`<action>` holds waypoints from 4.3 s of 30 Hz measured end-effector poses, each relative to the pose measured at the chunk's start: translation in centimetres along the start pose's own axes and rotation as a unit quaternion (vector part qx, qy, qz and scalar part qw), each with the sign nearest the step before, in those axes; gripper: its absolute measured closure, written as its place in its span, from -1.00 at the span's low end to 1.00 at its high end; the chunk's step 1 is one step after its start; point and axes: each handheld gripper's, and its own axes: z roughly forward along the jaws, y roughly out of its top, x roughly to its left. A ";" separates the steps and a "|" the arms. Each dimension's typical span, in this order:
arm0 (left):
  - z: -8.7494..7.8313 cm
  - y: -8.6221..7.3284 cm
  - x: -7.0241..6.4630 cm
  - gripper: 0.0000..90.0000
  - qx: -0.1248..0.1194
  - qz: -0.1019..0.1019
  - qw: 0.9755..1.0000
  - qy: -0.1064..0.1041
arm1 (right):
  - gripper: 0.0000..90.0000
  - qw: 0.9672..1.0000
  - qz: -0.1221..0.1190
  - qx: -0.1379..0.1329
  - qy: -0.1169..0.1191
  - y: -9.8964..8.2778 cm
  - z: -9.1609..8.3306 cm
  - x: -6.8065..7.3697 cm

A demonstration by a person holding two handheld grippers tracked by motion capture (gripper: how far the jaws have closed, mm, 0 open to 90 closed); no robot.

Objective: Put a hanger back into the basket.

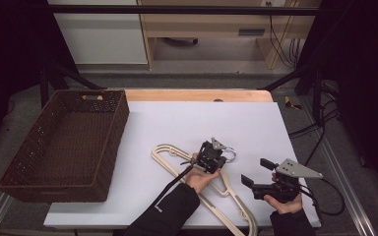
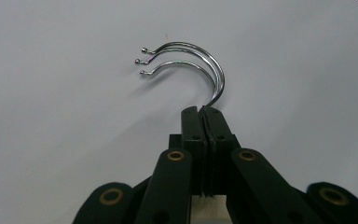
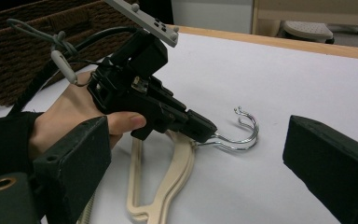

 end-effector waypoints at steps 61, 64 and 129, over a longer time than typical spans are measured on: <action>-7.6 -0.2 -1.1 0.97 -0.103 0.029 0.994 -0.006 | 0.66 0.985 0.078 0.129 0.089 -1.0 7.6 2.3; -7.7 -0.3 -1.1 0.97 -0.103 0.028 0.994 -0.006 | 0.71 0.982 0.093 0.133 0.095 -1.0 7.7 2.3; -20.1 -6.2 4.0 0.37 -0.047 0.133 0.987 -0.080 | 0.92 0.942 -0.022 0.144 0.302 4.6 8.0 7.2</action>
